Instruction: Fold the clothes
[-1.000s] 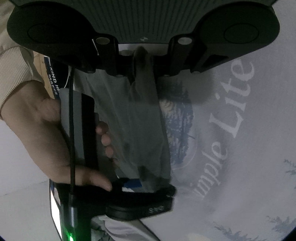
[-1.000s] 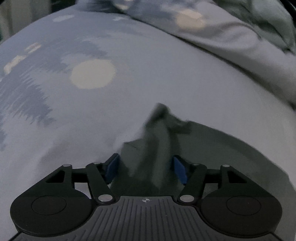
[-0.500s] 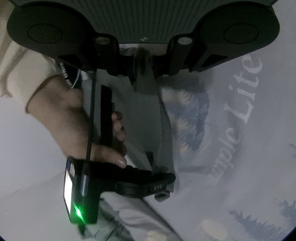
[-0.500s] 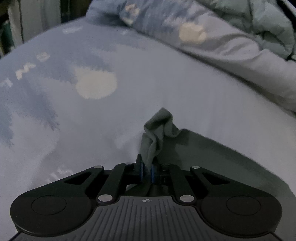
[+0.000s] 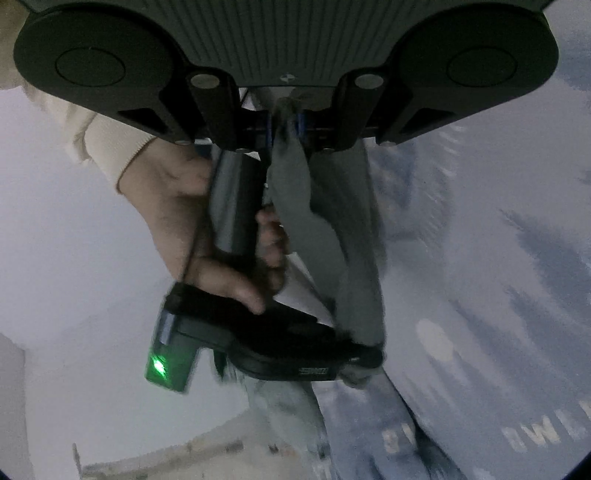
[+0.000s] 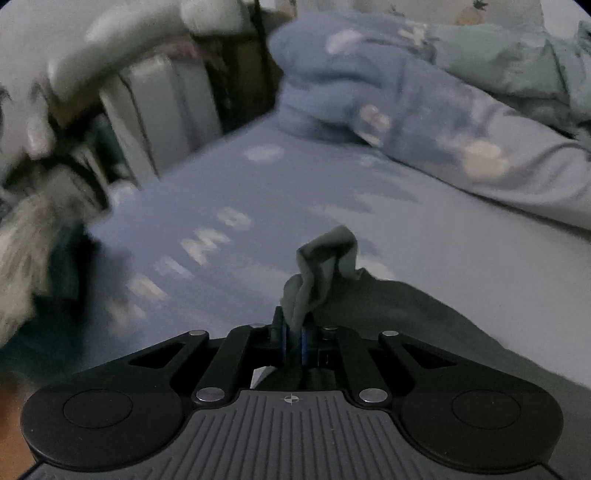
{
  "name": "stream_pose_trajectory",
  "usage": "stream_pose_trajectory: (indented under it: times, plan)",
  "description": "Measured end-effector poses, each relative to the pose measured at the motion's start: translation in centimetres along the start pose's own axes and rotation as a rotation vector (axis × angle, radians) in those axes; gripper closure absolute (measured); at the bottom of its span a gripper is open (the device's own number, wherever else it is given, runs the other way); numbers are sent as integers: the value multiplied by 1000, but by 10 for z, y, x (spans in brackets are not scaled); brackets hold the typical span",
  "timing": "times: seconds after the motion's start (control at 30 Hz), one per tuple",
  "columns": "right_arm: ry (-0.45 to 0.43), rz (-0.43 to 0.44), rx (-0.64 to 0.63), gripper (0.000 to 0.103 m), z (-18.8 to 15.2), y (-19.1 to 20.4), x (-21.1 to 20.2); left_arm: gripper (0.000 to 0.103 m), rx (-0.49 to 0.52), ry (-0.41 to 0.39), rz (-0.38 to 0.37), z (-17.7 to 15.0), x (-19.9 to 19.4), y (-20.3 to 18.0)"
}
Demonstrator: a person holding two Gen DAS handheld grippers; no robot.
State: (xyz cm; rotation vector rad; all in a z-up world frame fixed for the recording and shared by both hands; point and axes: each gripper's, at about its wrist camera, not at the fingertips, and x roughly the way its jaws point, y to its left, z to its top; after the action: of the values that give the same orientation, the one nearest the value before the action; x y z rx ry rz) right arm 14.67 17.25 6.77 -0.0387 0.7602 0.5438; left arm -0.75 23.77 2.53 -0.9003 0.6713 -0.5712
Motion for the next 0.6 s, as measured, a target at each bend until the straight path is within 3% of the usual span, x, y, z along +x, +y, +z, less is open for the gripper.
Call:
stream_pose_trajectory:
  times: [0.17, 0.37, 0.47, 0.6]
  plan:
    - [-151, 205, 103, 95, 57, 38, -45, 89, 140, -113, 79, 53, -78, -58]
    - [-375, 418, 183, 95, 126, 47, -143, 89, 339, -217, 101, 105, -124, -165]
    - [-472, 480, 230, 95, 146, 30, -191, 89, 409, -218, 84, 109, -116, -212]
    - [-536, 496, 305, 95, 138, -23, -230, 89, 458, -141, 56, 97, -76, -237]
